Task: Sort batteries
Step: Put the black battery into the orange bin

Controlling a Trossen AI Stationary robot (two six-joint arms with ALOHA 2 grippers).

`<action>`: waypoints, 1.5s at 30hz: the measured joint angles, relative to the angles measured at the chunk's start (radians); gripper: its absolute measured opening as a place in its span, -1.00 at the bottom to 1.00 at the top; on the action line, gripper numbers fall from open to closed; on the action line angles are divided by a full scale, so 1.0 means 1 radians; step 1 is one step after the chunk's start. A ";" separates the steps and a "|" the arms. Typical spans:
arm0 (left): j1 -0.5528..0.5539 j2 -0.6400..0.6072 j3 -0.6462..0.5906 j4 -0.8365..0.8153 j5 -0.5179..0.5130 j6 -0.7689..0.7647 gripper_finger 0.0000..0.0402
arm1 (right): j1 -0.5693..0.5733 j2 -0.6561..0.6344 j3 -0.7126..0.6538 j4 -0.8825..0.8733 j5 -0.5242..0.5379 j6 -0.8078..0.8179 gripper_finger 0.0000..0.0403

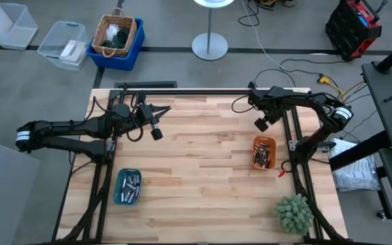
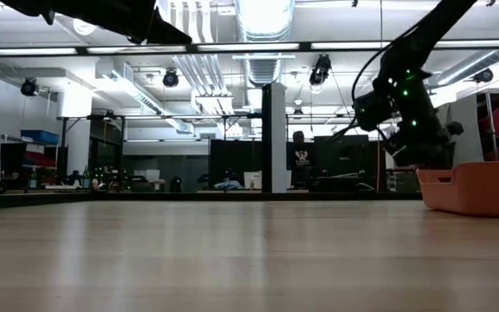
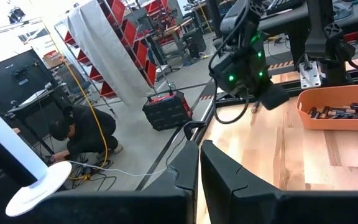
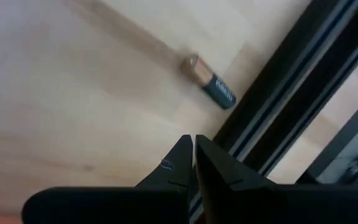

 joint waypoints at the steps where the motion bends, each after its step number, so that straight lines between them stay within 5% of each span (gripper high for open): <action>1: 0.000 0.000 0.000 0.000 0.000 0.000 -1.00 | 0.000 0.000 -0.010 0.023 0.013 -0.021 -0.94; 8: 0.000 0.000 0.000 0.004 0.000 0.000 -1.00 | -0.004 0.001 -0.061 0.129 0.033 -0.081 -0.83; 16: 0.000 0.000 0.000 0.004 0.000 0.000 -1.00 | -0.011 0.001 -0.061 0.169 0.068 -0.075 -0.30; 23: 0.000 0.000 0.000 0.002 0.000 0.000 -1.00 | -0.011 0.001 -0.066 0.185 0.090 -0.276 -0.01; 45: 0.000 0.000 0.000 0.003 0.000 0.000 -1.00 | -0.112 0.001 -0.124 0.293 0.036 -0.504 -0.07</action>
